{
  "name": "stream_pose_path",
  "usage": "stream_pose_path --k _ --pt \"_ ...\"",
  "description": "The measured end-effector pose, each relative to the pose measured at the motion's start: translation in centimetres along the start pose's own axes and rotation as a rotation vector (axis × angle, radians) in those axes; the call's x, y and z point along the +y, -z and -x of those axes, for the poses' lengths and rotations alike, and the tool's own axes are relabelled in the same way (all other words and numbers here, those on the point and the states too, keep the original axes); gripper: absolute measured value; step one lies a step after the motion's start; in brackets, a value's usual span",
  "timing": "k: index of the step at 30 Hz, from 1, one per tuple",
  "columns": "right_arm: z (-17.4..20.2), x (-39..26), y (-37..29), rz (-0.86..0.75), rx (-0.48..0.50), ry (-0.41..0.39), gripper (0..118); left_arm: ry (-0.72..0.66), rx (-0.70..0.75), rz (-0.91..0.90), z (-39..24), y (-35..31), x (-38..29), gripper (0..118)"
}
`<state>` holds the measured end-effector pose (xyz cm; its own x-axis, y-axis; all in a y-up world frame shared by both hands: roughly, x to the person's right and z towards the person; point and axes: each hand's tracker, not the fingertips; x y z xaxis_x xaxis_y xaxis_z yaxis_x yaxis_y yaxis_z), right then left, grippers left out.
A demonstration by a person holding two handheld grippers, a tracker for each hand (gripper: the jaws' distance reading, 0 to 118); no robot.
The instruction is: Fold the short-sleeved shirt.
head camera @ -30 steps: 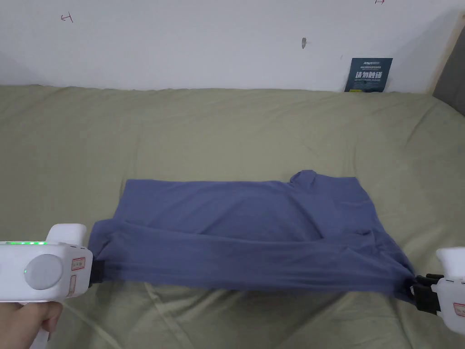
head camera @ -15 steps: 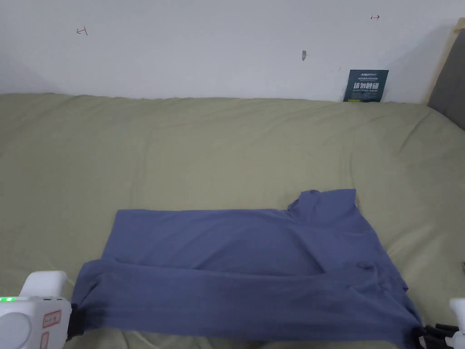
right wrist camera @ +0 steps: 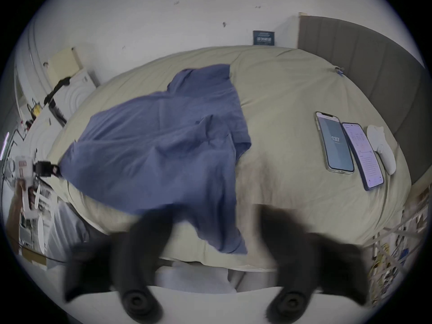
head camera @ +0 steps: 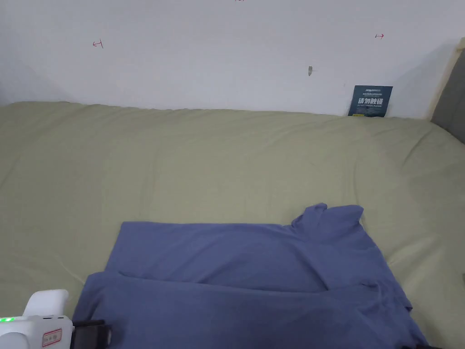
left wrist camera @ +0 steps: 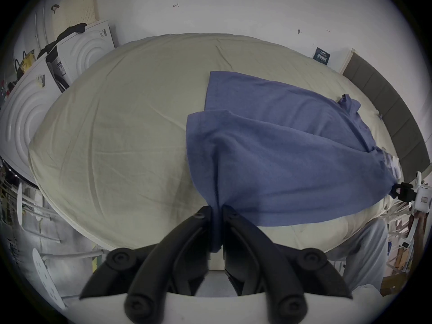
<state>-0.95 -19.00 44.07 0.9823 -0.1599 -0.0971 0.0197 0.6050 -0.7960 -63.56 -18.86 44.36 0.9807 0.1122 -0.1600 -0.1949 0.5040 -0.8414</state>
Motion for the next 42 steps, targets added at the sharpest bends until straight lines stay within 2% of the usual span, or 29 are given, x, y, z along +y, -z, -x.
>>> stream_pose_path --k 1,3,6,7,8,9,10,11,14,16,17,24,25,27,28,29,32,33,34,35,36,37,38,42 --pt "-0.5 0.0 -0.3 -0.017 0.009 0.059 118 -0.011 -0.018 -0.014 0.1 -0.4 -0.1 118" --pt "-1.4 0.4 -1.4 -0.081 0.048 0.128 118 -0.034 -0.027 -0.061 -0.2 -1.5 0.8 114" --pt "0.0 2.4 -1.9 -0.039 0.035 0.133 118 -0.014 -0.051 -0.107 -1.0 -2.1 2.7 112" --pt "0.4 2.8 -2.1 -0.055 0.031 0.130 110 -0.001 -0.048 -0.133 -1.2 -2.6 2.9 106" --pt "0.7 3.2 -1.9 -0.099 0.028 0.114 88 0.011 -0.050 -0.141 -1.6 -2.5 3.9 93" --pt "0.8 3.8 -1.0 -0.097 0.021 0.108 47 0.012 -0.054 -0.158 -1.9 -2.5 4.7 62" --pt "1.1 4.9 -0.4 -0.085 -0.002 0.103 0 0.019 -0.058 -0.163 -2.3 -2.1 5.9 4" --pt "1.3 5.7 0.2 -0.075 -0.052 0.100 0 0.021 -0.038 -0.189 -2.7 -1.4 6.9 0" --pt "3.0 8.4 0.7 -0.106 -0.019 0.089 0 0.052 0.007 -0.193 -3.1 0.7 10.9 0" --pt "4.2 10.0 1.4 -0.109 -0.043 0.054 0 0.042 0.028 -0.192 -3.6 2.5 13.2 0" --pt "3.3 11.2 2.4 -0.096 -0.027 0.059 0 0.028 0.023 -0.185 -3.6 3.5 14.4 0" --pt "3.5 14.9 6.6 -0.048 -0.028 0.029 0 -0.003 0.065 -0.099 -5.1 10.2 19.8 0" --pt "1.4 15.4 9.2 -0.020 0.000 0.028 0 0.000 0.079 -0.090 -5.2 10.9 20.1 23" --pt "0.2 16.1 10.8 0.001 -0.002 0.023 0 0.000 0.081 0.000 -4.9 13.2 21.3 111" --pt "-0.3 16.4 11.4 0.007 -0.005 0.020 0 0.008 0.067 -0.053 -4.9 13.5 21.8 116" --pt "0.6 15.7 11.4 0.004 -0.019 0.009 0 0.017 0.096 0.011 -5.1 14.2 21.9 112" --pt "-0.6 16.1 12.6 0.024 -0.017 0.018 0 0.056 0.141 0.049 -5.2 16.4 22.7 112" --pt "0.6 15.7 12.3 0.022 -0.028 0.012 0 0.068 0.157 0.065 -5.3 16.8 22.7 112" --pt "0.5 15.7 12.5 0.026 -0.034 0.007 0 0.065 0.156 0.058 -5.6 16.7 22.4 106" --pt "0.3 15.9 12.6 0.027 -0.036 0.003 0 0.057 0.137 0.048 -5.5 16.4 22.2 86" --pt "0.2 16.0 12.7 0.027 -0.037 0.001 0 0.033 0.061 0.048 -5.5 16.0 22.1 52" --pt "-0.5 15.9 13.6 0.027 -0.043 0.006 0 0.015 0.060 0.004 -5.9 15.4 22.0 7" --pt "-0.6 16.2 13.8 0.028 -0.046 0.002 0 0.038 0.046 -0.020 -6.2 15.2 21.9 0" --pt "-0.5 17.7 14.4 0.020 -0.070 -0.022 0 0.121 0.098 0.013 -7.0 15.7 21.5 0"
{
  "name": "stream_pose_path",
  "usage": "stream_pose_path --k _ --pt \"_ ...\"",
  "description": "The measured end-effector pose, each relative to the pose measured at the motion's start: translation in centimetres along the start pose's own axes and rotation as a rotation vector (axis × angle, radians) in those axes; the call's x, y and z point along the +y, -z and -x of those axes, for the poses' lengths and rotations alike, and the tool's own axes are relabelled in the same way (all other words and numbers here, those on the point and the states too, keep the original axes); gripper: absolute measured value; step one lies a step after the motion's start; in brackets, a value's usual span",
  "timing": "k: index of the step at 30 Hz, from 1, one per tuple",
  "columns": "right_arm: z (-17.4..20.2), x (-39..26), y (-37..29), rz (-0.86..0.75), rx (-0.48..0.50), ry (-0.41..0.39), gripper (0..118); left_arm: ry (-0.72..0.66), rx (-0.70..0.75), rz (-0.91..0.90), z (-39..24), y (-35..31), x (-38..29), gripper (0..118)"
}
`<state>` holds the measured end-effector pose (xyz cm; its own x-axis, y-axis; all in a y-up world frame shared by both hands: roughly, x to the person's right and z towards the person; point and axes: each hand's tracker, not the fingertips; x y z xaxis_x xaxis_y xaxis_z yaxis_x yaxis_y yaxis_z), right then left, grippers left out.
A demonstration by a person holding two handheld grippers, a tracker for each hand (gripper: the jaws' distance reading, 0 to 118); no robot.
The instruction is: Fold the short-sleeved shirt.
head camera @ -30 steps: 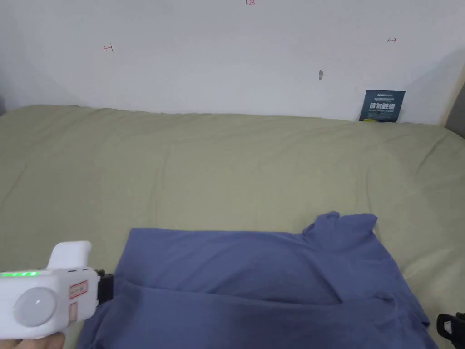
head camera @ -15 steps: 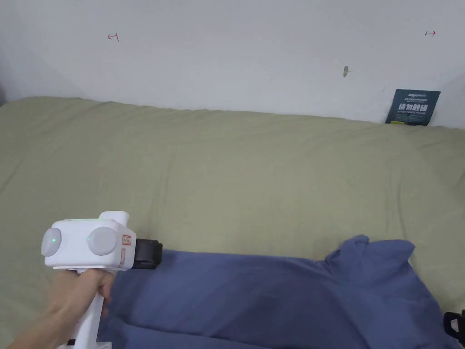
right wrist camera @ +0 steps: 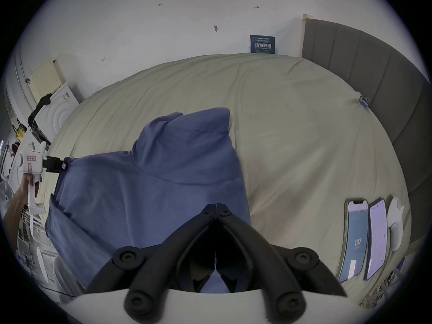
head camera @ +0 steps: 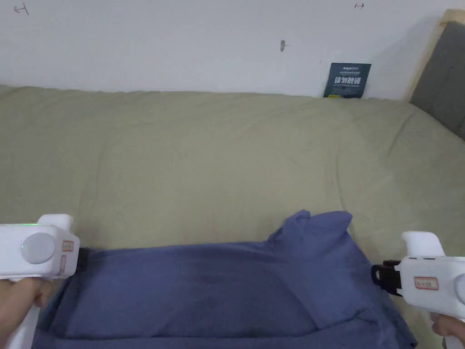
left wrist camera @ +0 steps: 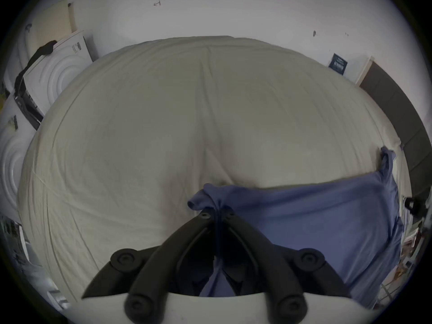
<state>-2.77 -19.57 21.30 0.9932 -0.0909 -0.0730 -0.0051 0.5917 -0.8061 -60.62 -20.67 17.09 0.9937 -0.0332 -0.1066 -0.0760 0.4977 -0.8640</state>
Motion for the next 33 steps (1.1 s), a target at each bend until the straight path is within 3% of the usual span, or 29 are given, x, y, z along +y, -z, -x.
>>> stream_pose_path --k 2,3,4,5,7,15,16,17,18,19,20,21,24,33 --pt "-0.3 1.4 0.7 -0.005 -0.004 -0.020 8 -0.025 -0.012 0.014 0.2 0.1 0.4 0" --pt "0.1 1.9 0.9 -0.005 -0.012 -0.033 39 -0.029 -0.015 0.016 0.3 0.1 0.5 0" --pt "0.1 2.7 1.7 0.012 -0.037 -0.070 96 -0.026 -0.018 0.020 0.3 0.1 0.5 0" --pt "-0.1 3.4 2.7 0.047 -0.047 -0.089 118 -0.030 -0.033 0.044 1.1 1.3 1.1 0" --pt "0.2 4.0 3.9 0.106 -0.012 -0.082 118 -0.038 -0.041 0.050 1.6 1.6 1.5 0" --pt "-0.7 6.0 9.3 0.208 -0.076 -0.058 117 -0.046 -0.035 0.028 1.2 2.0 0.8 0" --pt "-0.8 5.9 9.3 0.199 -0.081 -0.063 97 -0.045 -0.035 0.028 1.2 2.0 0.9 0" --pt "-0.9 5.7 9.1 0.188 -0.087 -0.071 55 -0.044 -0.035 0.026 1.1 1.7 0.7 0" --pt "-1.0 5.6 8.9 0.181 -0.096 -0.076 22 -0.044 -0.036 0.027 1.1 1.7 0.7 0" --pt "-1.4 5.6 8.7 0.154 -0.099 -0.085 3 -0.039 -0.038 0.028 1.0 1.6 0.7 0" --pt "-1.8 5.7 8.3 0.156 -0.026 -0.043 3 -0.034 -0.037 0.029 1.0 1.5 0.7 0" --pt "-2.0 5.7 7.9 0.163 -0.017 -0.025 3 -0.028 -0.034 0.025 1.0 1.1 0.7 0" --pt "-2.0 5.3 6.1 0.103 -0.016 -0.062 3 -0.025 -0.036 0.010 1.2 -0.2 0.5 0" --pt "-1.2 4.6 -2.6 0.012 0.048 -0.043 3 -0.023 -0.070 -0.062 2.8 -6.9 -1.0 0"
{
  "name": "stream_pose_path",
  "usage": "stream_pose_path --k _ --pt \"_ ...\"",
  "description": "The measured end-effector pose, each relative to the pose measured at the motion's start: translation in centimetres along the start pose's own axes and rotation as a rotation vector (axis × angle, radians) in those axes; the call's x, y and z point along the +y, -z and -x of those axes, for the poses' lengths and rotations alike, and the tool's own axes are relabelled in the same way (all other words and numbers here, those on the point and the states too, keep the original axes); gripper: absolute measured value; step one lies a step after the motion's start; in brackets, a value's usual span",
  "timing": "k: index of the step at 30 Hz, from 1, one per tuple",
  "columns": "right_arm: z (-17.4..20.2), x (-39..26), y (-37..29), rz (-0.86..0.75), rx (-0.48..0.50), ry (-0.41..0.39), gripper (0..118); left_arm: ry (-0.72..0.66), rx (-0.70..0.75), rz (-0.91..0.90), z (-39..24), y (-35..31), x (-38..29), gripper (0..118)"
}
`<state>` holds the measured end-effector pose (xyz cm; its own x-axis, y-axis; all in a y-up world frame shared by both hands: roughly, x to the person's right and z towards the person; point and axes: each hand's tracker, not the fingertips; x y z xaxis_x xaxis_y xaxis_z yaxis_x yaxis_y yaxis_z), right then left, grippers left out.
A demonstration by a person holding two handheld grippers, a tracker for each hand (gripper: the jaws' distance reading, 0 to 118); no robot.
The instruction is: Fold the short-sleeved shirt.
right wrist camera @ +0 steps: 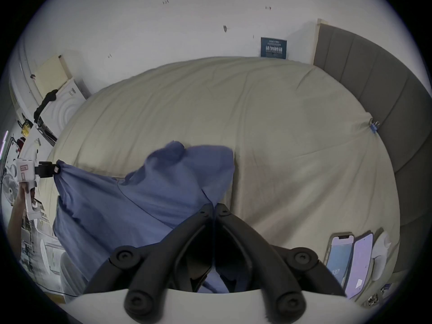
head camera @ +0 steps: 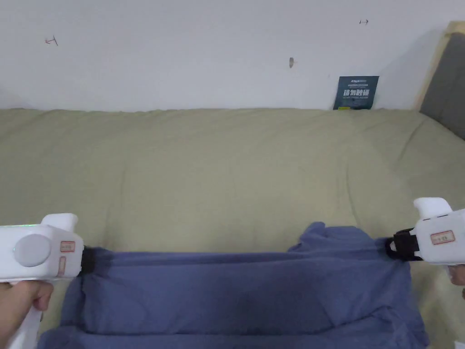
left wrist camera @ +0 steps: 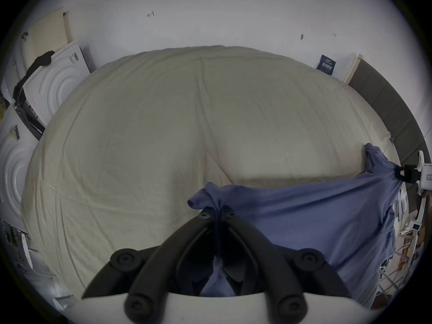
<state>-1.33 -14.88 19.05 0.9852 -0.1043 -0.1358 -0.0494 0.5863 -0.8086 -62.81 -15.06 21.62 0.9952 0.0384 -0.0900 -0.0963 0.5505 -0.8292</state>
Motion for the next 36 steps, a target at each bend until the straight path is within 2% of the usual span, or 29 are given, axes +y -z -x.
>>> stream_pose_path --k 5,16,24,30,31,32,33,34,35,36 --pt "1.3 -2.9 -6.3 -0.052 0.039 0.006 3 0.008 -0.021 -0.043 0.9 -4.7 -3.1 0" --pt "1.8 -14.5 -13.7 -0.116 0.076 0.029 3 0.010 -0.058 -0.108 2.7 -12.0 -13.1 0" --pt "1.6 -21.8 -12.9 -0.044 0.074 0.068 3 -0.029 -0.071 -0.068 3.6 -11.3 -19.9 0" --pt "1.1 -23.4 -10.9 -0.003 0.063 0.080 3 -0.063 -0.081 -0.027 4.4 -9.1 -22.1 0" --pt "1.1 -23.4 -10.9 0.000 0.065 0.082 6 -0.067 -0.083 -0.023 4.4 -9.1 -22.2 12" --pt "1.2 -23.3 -10.9 0.006 0.066 0.084 19 -0.060 -0.095 -0.025 4.2 -9.2 -22.3 43" --pt "1.4 -23.2 -11.1 0.008 0.066 0.092 51 -0.043 -0.091 -0.035 4.2 -9.4 -22.3 93" --pt "1.9 -23.1 -11.4 0.006 -0.001 0.095 104 -0.027 -0.062 -0.043 4.1 -9.5 -22.3 118" --pt "2.1 -23.1 -11.6 -0.001 -0.017 0.078 118 -0.014 -0.026 -0.033 4.1 -9.3 -22.2 114" --pt "2.4 -23.1 -11.8 -0.005 0.004 0.069 118 0.044 0.023 -0.159 3.6 -10.0 -22.4 115"
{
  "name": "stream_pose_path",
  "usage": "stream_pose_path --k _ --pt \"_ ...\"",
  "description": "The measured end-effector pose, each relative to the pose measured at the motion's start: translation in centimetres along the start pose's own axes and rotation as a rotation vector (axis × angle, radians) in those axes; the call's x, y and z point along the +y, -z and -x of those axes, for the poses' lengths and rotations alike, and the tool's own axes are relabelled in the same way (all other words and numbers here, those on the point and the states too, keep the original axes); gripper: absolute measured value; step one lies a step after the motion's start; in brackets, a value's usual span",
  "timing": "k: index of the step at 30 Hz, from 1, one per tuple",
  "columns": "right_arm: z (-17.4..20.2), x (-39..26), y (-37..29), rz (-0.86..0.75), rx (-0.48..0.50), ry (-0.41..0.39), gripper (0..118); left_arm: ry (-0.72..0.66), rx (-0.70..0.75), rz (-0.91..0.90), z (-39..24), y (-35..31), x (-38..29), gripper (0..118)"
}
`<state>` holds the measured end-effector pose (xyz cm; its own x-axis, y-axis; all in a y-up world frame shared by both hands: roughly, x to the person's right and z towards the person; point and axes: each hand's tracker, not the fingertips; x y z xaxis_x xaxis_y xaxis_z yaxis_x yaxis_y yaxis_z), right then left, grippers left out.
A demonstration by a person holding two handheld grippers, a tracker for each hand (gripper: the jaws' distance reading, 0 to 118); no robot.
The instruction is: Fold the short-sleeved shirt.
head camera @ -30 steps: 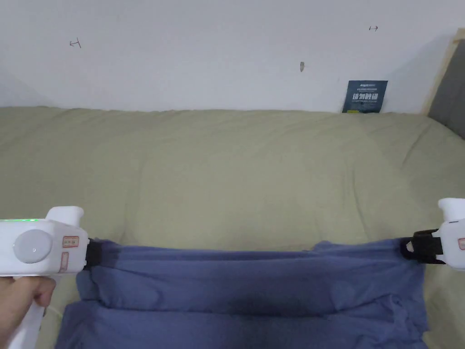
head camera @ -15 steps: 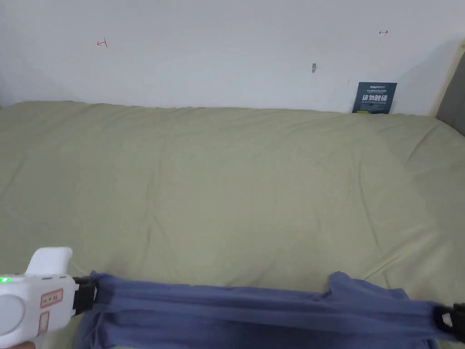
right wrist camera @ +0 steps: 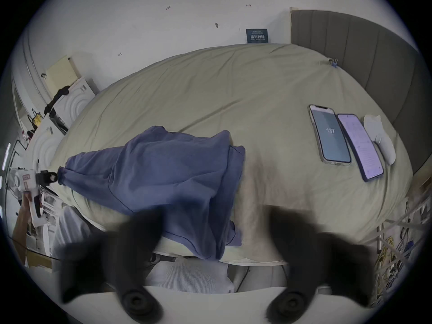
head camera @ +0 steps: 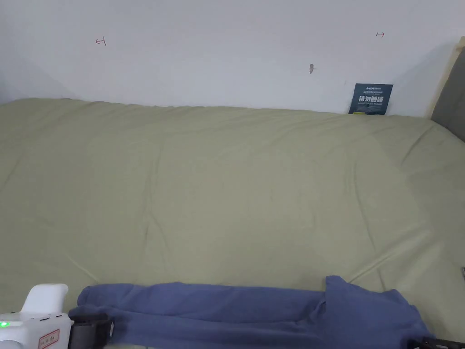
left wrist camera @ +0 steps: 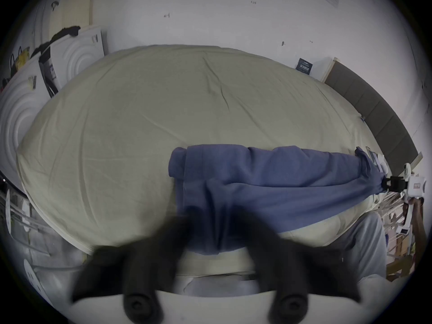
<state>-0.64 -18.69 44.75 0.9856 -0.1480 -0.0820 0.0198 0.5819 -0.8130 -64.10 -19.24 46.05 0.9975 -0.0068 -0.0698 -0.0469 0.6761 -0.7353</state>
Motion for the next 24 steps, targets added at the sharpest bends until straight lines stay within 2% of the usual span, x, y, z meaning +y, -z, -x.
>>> stream_pose_path --k 3,6,8,9,10,11,12,13,15,17,19,24 --pt "2.2 1.0 -1.2 -0.064 0.014 0.003 118 -0.062 -0.030 0.043 -1.6 -1.1 0.4 115" --pt "4.6 1.9 -2.9 -0.118 0.028 0.008 118 -0.015 -0.039 -0.014 -1.7 -4.2 2.6 114" --pt "6.6 2.4 -4.0 -0.198 0.025 -0.016 118 0.005 -0.030 -0.072 -3.2 -5.9 3.2 105" --pt "7.8 2.7 -4.8 -0.251 0.016 -0.027 112 -0.008 -0.029 -0.122 -3.9 -6.9 3.5 89" --pt "8.3 2.7 -5.7 -0.307 0.003 -0.039 81 -0.017 -0.030 -0.170 -4.6 -7.8 3.9 46" --pt "9.2 3.0 -6.3 -0.344 -0.012 -0.042 37 -0.032 -0.034 -0.211 -5.2 -8.5 4.2 8" --pt "10.4 3.3 -6.7 -0.369 -0.071 -0.047 3 -0.065 -0.021 -0.273 -5.4 -9.9 4.5 0" --pt "11.4 3.2 -7.5 -0.441 -0.080 -0.050 1 -0.078 -0.034 -0.327 -5.8 -10.9 4.9 0" --pt "12.0 2.9 -9.0 -0.518 -0.031 -0.080 1 -0.081 -0.052 -0.368 -6.7 -12.4 5.2 0" --pt "13.9 2.7 -10.1 -0.586 -0.089 -0.107 1 -0.080 -0.041 -0.396 -6.2 -12.5 5.6 0" --pt "14.0 1.9 -10.2 -0.635 -0.131 -0.136 1 -0.071 -0.038 -0.438 -6.2 -13.1 5.6 0" --pt "15.1 0.8 -11.1 -0.671 -0.129 -0.130 1 -0.041 0.016 -0.526 -7.6 -14.7 4.3 0"
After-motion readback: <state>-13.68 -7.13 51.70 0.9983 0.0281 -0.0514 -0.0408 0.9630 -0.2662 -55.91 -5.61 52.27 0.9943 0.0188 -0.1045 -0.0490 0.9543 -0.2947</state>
